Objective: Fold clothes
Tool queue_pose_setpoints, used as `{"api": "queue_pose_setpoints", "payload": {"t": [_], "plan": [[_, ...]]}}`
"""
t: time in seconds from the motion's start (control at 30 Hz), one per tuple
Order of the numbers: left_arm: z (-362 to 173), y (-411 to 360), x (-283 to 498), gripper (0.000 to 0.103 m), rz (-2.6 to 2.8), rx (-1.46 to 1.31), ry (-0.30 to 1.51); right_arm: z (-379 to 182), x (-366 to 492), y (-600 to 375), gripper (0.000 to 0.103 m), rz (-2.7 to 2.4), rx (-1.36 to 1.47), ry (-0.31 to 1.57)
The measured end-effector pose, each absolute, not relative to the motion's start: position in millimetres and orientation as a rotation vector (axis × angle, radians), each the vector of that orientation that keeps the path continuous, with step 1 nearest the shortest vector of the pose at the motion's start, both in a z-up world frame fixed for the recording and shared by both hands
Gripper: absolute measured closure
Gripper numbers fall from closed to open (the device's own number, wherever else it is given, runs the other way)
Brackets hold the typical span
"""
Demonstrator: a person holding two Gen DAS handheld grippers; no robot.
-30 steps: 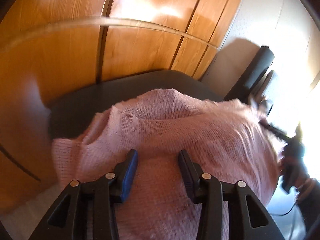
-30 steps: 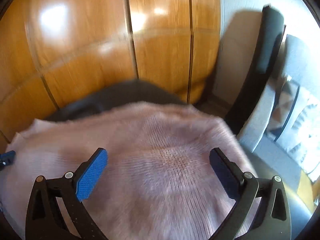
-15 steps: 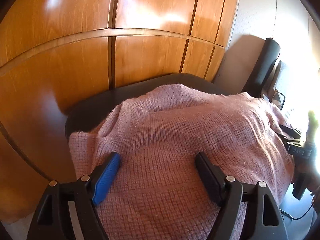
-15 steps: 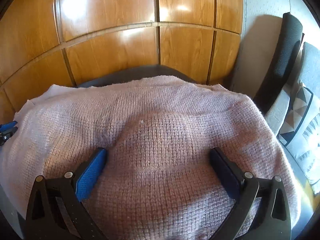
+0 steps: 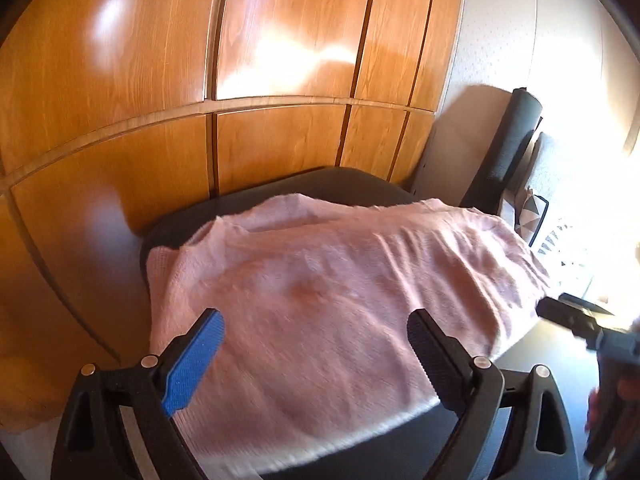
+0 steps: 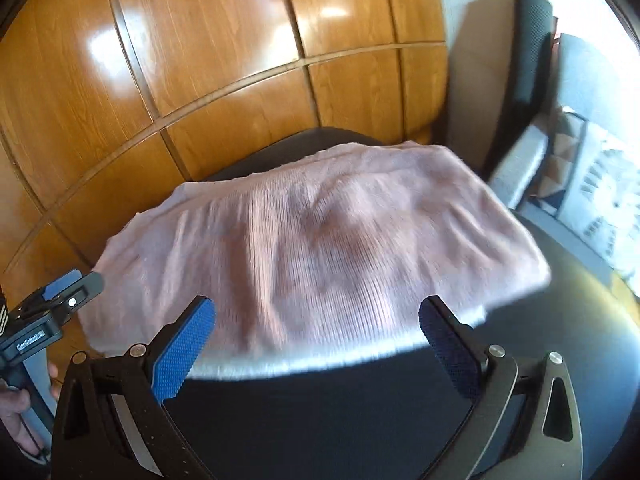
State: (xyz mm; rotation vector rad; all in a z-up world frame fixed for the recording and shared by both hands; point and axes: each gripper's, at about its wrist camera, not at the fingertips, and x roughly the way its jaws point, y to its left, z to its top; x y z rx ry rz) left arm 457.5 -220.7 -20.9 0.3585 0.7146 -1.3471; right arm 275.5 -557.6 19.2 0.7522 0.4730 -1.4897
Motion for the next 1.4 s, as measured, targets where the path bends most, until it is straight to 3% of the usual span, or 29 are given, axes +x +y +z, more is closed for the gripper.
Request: {"api": "queue_pose_setpoints", "payload": {"t": [0.4, 0.6, 0.83, 1.4], "plan": [[10, -164, 439, 0.009, -1.4, 0.221, 0.739, 48, 308, -438, 0.0, -1.589, 0.675, 0.459], [29, -139, 431, 0.009, -1.405, 0.235, 0.649, 59, 318, -409, 0.0, -1.588, 0.628, 0.455], [38, -136, 427, 0.009, -1.432, 0.246, 0.688, 75, 318, -395, 0.0, -1.62, 0.591, 0.426], [64, -116, 421, 0.009, -1.337, 0.256, 0.565, 100, 330, -399, 0.0, -1.604, 0.526, 0.423]]}}
